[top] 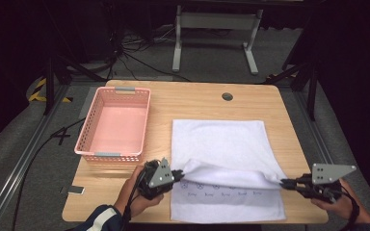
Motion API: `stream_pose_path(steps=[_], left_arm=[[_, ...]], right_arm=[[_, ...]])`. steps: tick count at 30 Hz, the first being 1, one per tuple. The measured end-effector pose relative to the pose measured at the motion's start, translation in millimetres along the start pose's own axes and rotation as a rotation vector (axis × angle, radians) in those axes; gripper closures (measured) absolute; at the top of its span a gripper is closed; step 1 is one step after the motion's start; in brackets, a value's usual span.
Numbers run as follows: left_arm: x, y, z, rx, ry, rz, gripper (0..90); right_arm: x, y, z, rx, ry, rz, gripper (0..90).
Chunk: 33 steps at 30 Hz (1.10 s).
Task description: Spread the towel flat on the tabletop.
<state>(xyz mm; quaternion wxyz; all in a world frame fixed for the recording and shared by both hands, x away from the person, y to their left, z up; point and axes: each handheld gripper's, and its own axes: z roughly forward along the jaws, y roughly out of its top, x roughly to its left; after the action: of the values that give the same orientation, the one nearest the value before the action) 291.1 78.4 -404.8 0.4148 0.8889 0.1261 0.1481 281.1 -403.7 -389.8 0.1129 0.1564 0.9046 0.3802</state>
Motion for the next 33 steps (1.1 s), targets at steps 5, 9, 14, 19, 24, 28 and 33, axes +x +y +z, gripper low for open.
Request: stream_pose_path(steps=[5,9,14,19,24,28,33], left_arm=[[-18.4,-20.8,16.3,0.122,-0.050,0.054,84.1],[-17.6,-33.3,34.0,0.192,-0.047,0.031,85.5],[0.0,-30.7,49.5,0.208,-0.040,0.006,86.2],[21.6,-25.3,62.6,0.219,0.041,0.000,86.7],[48.3,-28.4,64.0,0.223,0.096,-0.085,87.2],[50.1,-26.3,55.2,0.159,0.038,-0.129,81.4],[54.1,-5.6,58.5,0.124,0.088,-0.106,63.1]], right_arm=[[12.6,-19.3,12.3,0.113,0.047,0.015,84.3],[18.3,-33.3,37.8,0.203,0.012,0.023,85.0],[0.3,-27.8,48.7,0.182,-0.036,0.060,85.4],[-23.9,-11.7,68.3,0.198,-0.143,0.059,85.5],[-40.3,-7.7,76.9,0.170,-0.192,0.103,84.5],[-29.2,-15.7,63.1,0.134,-0.145,0.127,76.8],[-17.1,-11.6,45.2,0.073,-0.130,0.142,70.5]])
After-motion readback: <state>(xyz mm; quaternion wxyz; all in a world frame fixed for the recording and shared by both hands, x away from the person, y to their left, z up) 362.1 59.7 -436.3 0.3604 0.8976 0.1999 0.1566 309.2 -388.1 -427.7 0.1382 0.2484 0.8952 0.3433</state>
